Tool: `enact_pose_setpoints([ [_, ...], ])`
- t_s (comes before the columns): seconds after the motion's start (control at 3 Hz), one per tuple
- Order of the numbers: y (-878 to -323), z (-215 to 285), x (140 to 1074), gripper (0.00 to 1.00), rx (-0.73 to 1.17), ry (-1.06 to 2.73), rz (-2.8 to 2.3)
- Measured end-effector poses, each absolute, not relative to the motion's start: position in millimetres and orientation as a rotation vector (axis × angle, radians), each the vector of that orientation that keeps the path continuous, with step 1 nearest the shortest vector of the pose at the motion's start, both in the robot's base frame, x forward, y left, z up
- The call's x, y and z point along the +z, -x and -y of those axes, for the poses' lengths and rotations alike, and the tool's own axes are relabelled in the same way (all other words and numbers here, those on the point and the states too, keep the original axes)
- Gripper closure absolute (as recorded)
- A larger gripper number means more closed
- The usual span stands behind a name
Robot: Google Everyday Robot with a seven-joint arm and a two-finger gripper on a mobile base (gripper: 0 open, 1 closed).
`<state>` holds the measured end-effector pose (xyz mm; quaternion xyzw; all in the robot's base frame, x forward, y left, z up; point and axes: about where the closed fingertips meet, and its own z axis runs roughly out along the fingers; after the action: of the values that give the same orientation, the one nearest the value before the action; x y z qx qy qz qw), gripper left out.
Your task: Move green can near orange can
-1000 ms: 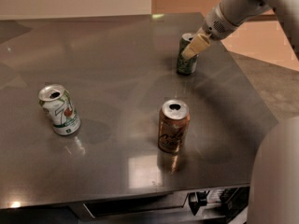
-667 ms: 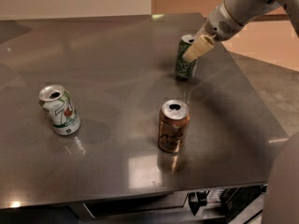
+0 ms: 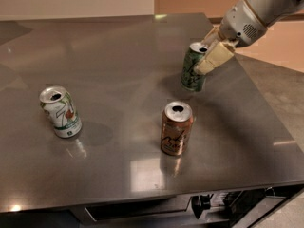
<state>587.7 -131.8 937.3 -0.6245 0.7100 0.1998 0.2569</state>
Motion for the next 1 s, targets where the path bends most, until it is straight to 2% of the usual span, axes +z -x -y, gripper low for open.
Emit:
enact_pose_setpoints([
  [1.0, -502, 140, 918, 1.00, 0.648, 1.938, -1.719],
])
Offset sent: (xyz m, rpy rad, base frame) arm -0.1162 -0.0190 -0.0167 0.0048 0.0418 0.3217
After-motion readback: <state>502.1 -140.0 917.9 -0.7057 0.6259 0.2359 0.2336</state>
